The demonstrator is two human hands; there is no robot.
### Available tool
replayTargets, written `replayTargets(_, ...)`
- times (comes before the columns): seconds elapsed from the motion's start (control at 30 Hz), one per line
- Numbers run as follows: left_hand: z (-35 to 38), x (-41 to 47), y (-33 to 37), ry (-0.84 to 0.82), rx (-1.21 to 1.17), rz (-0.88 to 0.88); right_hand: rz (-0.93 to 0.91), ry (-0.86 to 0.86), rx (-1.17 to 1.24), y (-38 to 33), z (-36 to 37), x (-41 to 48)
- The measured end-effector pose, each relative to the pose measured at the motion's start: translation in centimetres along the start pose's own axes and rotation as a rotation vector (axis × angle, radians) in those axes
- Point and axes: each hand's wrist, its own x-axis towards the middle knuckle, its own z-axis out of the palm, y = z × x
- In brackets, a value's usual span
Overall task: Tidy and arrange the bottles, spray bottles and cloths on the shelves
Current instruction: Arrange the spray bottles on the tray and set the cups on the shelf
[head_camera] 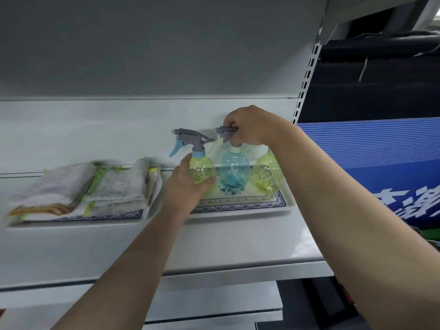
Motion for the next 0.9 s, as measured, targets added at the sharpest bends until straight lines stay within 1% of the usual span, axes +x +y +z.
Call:
replayTargets(0.13, 0.2, -0.1, 0.0, 0.031, 0.032, 0.004, 0.0, 0.014, 0.007, 0.2, 0.0, -0.3)
replayTargets(0.37, 0.3, 0.4, 0.4, 0.02, 0.072, 0.003, 0.013, -0.001, -0.002, 0.0, -0.2, -0.7)
replayTargets(0.43, 0.4, 0.5, 0.3, 0.017, 0.073, 0.003, 0.078, -0.017, 0.118, 0.8, -1.2, -1.5)
replayTargets(0.47, 0.5, 0.5, 0.3, 0.016, 0.078, 0.002, 0.117, -0.009, 0.198, 1.4, -2.0, -2.0)
replayTargets(0.5, 0.5, 0.5, 0.2, 0.014, 0.082, -0.002, 0.144, 0.01, 0.229, 2.1, -2.7, -2.5)
replayTargets(0.6, 0.8, 0.6, -0.2, 0.024, 0.069, 0.003, 0.205, 0.045, 0.136, 4.5, -3.9, -3.8)
replayTargets(0.67, 1.0, 0.7, -0.2, 0.043, 0.061, 0.011, 0.253, -0.007, 0.108, 5.5, -3.4, -4.3)
replayTargets(0.73, 1.2, 0.8, -0.2, 0.057, 0.06, 0.007, 0.254, -0.034, 0.067, 6.1, -2.1, -4.4)
replayTargets(0.9, 1.4, 1.1, -0.4, 0.063, 0.029, -0.001, 0.226, 0.094, 0.075, 7.0, 0.3, -3.3)
